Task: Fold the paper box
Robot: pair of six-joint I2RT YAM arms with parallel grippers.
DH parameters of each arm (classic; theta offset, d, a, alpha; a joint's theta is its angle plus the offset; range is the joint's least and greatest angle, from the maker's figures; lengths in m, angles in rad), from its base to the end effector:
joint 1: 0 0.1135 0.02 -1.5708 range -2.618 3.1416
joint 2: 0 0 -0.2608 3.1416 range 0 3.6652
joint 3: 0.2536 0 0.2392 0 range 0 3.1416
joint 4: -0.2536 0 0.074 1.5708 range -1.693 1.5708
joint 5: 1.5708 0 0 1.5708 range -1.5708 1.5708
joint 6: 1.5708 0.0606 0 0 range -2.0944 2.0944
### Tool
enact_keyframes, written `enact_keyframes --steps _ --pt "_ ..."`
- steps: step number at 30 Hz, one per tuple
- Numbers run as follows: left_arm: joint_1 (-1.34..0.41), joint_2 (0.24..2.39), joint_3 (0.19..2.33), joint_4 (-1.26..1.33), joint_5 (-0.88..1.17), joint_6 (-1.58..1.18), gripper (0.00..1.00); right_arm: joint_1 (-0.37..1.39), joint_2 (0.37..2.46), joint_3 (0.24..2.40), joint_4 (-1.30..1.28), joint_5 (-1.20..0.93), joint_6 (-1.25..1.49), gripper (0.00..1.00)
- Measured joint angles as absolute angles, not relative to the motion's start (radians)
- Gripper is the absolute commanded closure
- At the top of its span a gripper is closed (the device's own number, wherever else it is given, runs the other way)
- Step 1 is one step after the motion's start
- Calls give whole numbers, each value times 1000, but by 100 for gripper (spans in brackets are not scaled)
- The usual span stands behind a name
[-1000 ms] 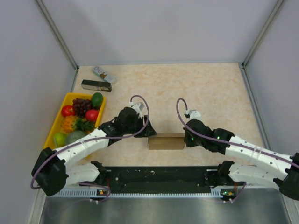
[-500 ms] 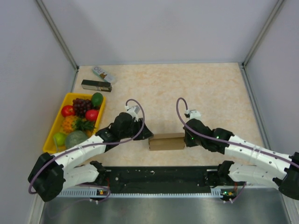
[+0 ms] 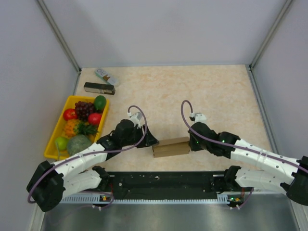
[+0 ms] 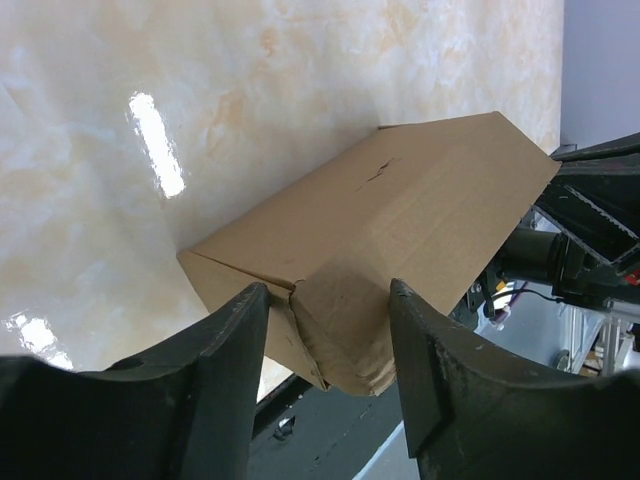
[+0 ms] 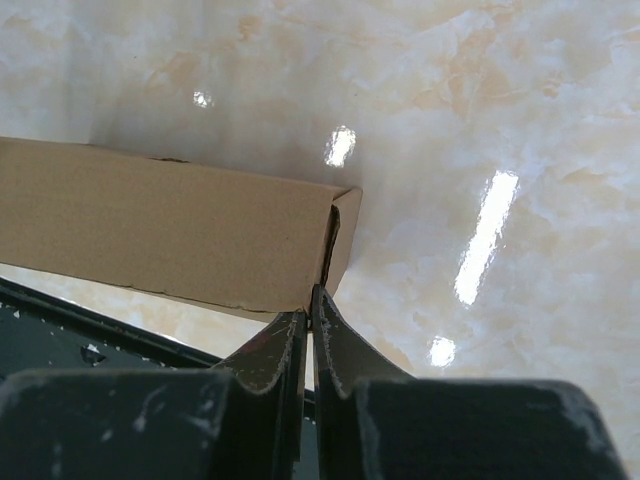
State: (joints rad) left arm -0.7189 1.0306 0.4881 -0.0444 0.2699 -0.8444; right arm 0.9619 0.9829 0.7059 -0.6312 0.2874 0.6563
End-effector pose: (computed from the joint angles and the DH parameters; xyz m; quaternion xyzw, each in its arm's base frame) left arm 0.1590 -0.1606 0.1957 0.0087 0.8757 -0.4139 0.2487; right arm 0.1261 0.1508 0.2208 -0.0964 0.9321 0.1395 0.3202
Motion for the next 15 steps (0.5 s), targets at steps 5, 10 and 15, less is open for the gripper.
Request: enact_keyframes --steps 5,10,15 --pt "-716 997 442 -9 272 -865 55 962 983 707 -636 291 658 89" --pt "-716 979 408 31 271 -867 59 962 982 707 -633 286 667 73" --pt "-717 980 401 57 272 -860 60 962 952 707 -638 244 650 48"
